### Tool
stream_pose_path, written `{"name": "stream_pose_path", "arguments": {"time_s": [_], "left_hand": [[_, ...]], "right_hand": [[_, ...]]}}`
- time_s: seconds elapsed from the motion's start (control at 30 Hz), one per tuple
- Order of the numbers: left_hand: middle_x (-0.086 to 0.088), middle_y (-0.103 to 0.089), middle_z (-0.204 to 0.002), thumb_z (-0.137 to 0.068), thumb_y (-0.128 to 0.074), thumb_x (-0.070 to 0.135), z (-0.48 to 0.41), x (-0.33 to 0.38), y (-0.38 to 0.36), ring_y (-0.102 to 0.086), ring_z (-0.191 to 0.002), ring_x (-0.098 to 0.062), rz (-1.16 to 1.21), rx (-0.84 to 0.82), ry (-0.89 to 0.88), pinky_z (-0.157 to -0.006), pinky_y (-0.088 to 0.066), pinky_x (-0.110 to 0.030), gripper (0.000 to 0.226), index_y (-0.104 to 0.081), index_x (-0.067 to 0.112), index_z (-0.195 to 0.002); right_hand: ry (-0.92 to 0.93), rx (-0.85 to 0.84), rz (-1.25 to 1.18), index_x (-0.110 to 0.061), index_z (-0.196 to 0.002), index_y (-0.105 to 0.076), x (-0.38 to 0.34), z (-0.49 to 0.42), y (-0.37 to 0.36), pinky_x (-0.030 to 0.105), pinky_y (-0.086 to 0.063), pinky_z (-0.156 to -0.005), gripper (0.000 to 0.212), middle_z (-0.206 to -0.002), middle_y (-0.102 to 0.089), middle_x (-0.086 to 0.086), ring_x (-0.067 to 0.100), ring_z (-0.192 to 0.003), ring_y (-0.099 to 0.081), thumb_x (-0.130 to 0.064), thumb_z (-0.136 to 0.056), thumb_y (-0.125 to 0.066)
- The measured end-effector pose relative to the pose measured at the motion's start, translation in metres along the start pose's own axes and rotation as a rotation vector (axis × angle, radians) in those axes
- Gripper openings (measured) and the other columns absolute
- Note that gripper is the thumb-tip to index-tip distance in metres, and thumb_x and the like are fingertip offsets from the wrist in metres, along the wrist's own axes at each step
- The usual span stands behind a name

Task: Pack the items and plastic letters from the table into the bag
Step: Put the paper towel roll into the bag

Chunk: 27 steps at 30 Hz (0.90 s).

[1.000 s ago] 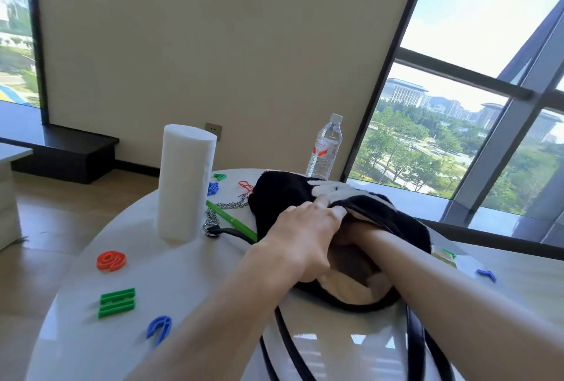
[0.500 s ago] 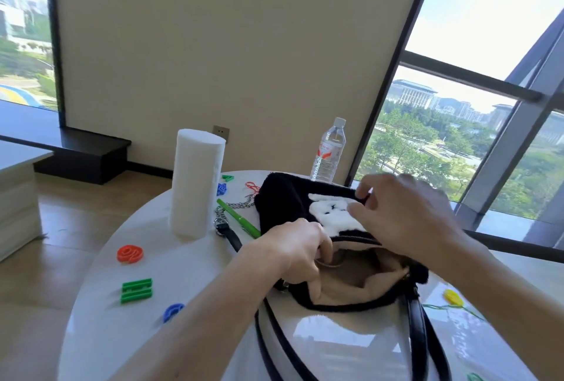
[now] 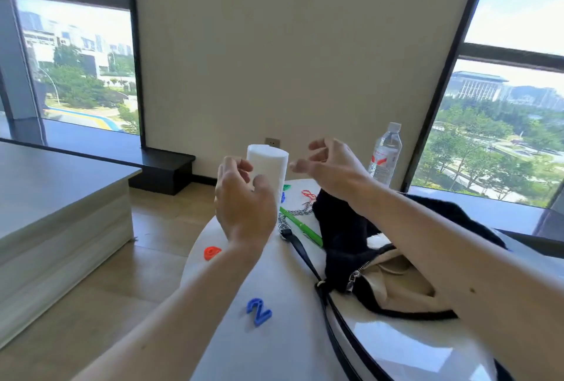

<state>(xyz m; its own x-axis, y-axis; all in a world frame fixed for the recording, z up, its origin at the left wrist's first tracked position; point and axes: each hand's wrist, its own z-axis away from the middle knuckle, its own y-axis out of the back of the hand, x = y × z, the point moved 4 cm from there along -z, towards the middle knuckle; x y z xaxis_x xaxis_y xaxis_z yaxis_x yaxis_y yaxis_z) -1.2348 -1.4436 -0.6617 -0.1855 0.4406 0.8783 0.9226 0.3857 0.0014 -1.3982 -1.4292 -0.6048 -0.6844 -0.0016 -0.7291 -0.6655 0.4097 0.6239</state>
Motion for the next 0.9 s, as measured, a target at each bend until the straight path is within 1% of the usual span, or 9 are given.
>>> {"name": "stream_pose_path", "arguments": {"time_s": [0.07,0.1,0.17,0.23,0.4,0.5,0.6,0.77,0.9], "left_hand": [[-0.004,-0.058,-0.096,-0.082,-0.048,0.005,-0.003,-0.016,-0.002,-0.057,-0.088,-0.025,0.034,-0.009,0.163,-0.07,-0.039,-0.031,0.016,-0.052,0.013,-0.095],[-0.006,-0.059,-0.1,-0.082,-0.048,0.004,-0.003,-0.022,-0.004,-0.057,-0.091,-0.026,0.037,-0.029,0.209,-0.071,-0.04,-0.031,0.018,-0.053,0.013,-0.096],[-0.006,-0.058,-0.105,-0.083,-0.048,0.004,0.001,-0.03,-0.009,-0.056,-0.097,-0.025,0.047,-0.079,0.248,-0.076,-0.043,-0.034,0.02,-0.053,0.013,-0.099],[-0.003,-0.055,-0.106,-0.084,-0.048,0.005,0.005,-0.032,-0.014,-0.055,-0.102,-0.024,0.059,-0.132,0.259,-0.082,-0.046,-0.036,0.019,-0.053,0.014,-0.1],[0.002,-0.047,-0.113,-0.087,-0.054,0.016,0.009,-0.027,-0.021,-0.045,-0.114,-0.022,0.025,-0.227,0.209,-0.096,-0.046,-0.041,0.02,-0.051,0.015,-0.107],[0.004,-0.039,-0.117,-0.083,-0.063,0.017,0.012,-0.016,-0.022,-0.037,-0.117,-0.02,-0.047,-0.24,0.044,-0.1,-0.041,-0.037,0.035,-0.045,0.018,-0.113],[0.006,-0.038,-0.122,-0.077,-0.073,0.027,0.02,-0.001,-0.024,-0.038,-0.119,-0.018,-0.08,-0.251,-0.101,-0.104,-0.04,-0.04,0.058,-0.039,0.021,-0.123],[0.015,-0.05,-0.114,-0.071,-0.08,0.04,0.037,0.024,-0.036,-0.054,-0.102,-0.011,0.006,-0.439,-0.196,-0.082,-0.052,-0.032,0.064,-0.036,0.037,-0.117],[0.019,-0.062,-0.104,-0.062,-0.076,0.056,0.056,0.047,-0.046,-0.062,-0.089,0.001,0.071,-0.63,-0.22,-0.064,-0.05,-0.019,0.066,-0.043,0.04,-0.117]], "right_hand": [[0.004,-0.043,0.006,-0.021,-0.133,-0.049,-0.003,-0.008,-0.024,0.032,-0.052,-0.088,0.074,-0.117,-0.06,-0.005,0.015,-0.109,-0.06,-0.049,-0.074,-0.082],[0.002,-0.04,0.001,-0.02,-0.135,-0.047,-0.005,-0.011,-0.033,0.027,-0.052,-0.083,0.079,-0.121,-0.058,-0.004,0.016,-0.112,-0.058,-0.05,-0.072,-0.083],[-0.007,-0.021,-0.027,-0.019,-0.135,-0.046,-0.01,-0.019,-0.047,0.013,-0.046,-0.059,0.082,-0.123,-0.056,-0.003,0.017,-0.111,-0.056,-0.05,-0.069,-0.084],[-0.02,-0.006,-0.033,-0.02,-0.131,-0.048,-0.011,-0.023,-0.059,0.01,-0.039,-0.04,0.077,-0.12,-0.056,-0.003,0.016,-0.108,-0.056,-0.049,-0.069,-0.084],[-0.039,0.119,-0.027,-0.023,-0.122,-0.057,-0.01,-0.024,-0.06,0.033,-0.058,-0.068,0.064,-0.117,-0.062,-0.001,0.021,-0.11,-0.061,-0.048,-0.07,-0.083],[-0.033,0.23,-0.043,-0.024,-0.119,-0.059,-0.015,-0.015,-0.041,0.041,-0.056,-0.09,0.065,-0.115,-0.063,0.0,0.022,-0.108,-0.062,-0.055,-0.066,-0.082],[-0.024,0.284,-0.095,-0.023,-0.11,-0.064,-0.02,0.001,-0.01,0.041,-0.056,-0.089,0.061,-0.108,-0.065,-0.001,0.019,-0.099,-0.065,-0.057,-0.062,-0.082],[0.04,0.36,-0.182,-0.022,-0.086,-0.068,-0.013,0.039,0.049,0.034,-0.057,-0.074,0.042,-0.087,-0.066,-0.007,0.013,-0.083,-0.066,-0.05,-0.062,-0.087],[0.062,0.375,-0.328,-0.016,-0.086,-0.071,0.007,0.072,0.09,0.027,-0.052,-0.064,0.037,-0.086,-0.07,-0.001,0.014,-0.074,-0.067,-0.043,-0.067,-0.088]]}}
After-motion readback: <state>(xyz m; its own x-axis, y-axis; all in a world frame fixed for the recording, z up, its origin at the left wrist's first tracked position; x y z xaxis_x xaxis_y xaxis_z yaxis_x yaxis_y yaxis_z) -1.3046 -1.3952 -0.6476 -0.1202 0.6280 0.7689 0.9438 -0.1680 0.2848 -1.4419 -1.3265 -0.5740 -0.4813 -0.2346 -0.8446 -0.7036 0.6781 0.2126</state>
